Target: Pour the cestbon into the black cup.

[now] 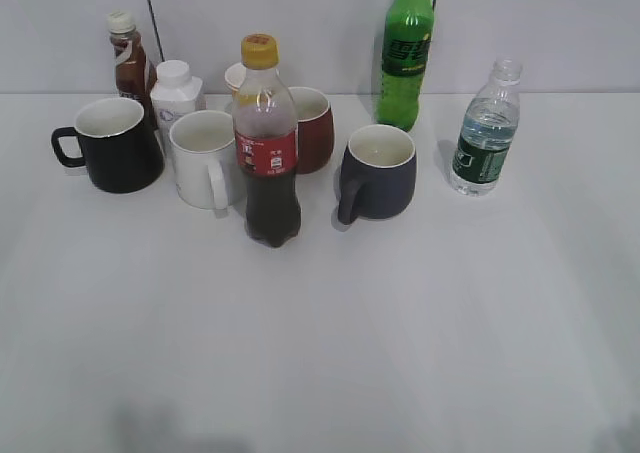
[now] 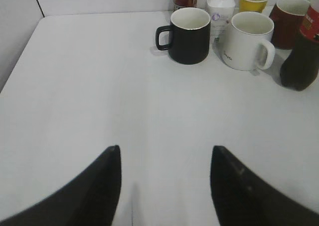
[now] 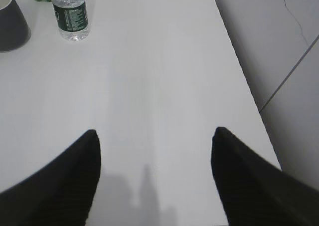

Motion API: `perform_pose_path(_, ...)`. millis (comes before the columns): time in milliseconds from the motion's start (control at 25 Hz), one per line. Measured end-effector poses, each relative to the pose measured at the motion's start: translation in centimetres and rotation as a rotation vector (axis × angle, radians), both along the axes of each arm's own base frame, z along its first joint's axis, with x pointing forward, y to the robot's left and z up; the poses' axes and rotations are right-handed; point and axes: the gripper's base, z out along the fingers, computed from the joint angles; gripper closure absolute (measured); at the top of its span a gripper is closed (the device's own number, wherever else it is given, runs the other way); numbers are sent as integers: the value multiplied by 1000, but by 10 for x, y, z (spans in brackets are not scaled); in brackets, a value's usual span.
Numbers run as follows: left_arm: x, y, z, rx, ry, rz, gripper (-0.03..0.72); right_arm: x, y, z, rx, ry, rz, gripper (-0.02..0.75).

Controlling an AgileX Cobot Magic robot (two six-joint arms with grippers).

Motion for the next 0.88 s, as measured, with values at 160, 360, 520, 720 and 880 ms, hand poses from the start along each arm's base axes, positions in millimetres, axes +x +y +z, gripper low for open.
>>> perform_pose_path(160, 0, 0, 0, 0, 0, 0, 253, 0, 0, 0, 0, 0, 0, 203)
perform_pose_path(360, 0, 0, 0, 0, 0, 0, 253, 0, 0, 0, 0, 0, 0, 203)
perform_pose_path(520, 0, 0, 0, 0, 0, 0, 253, 0, 0, 0, 0, 0, 0, 203)
perform_pose_path(720, 0, 0, 0, 0, 0, 0, 253, 0, 0, 0, 0, 0, 0, 203)
perform_pose_path(880, 0, 0, 0, 0, 0, 0, 253, 0, 0, 0, 0, 0, 0, 203)
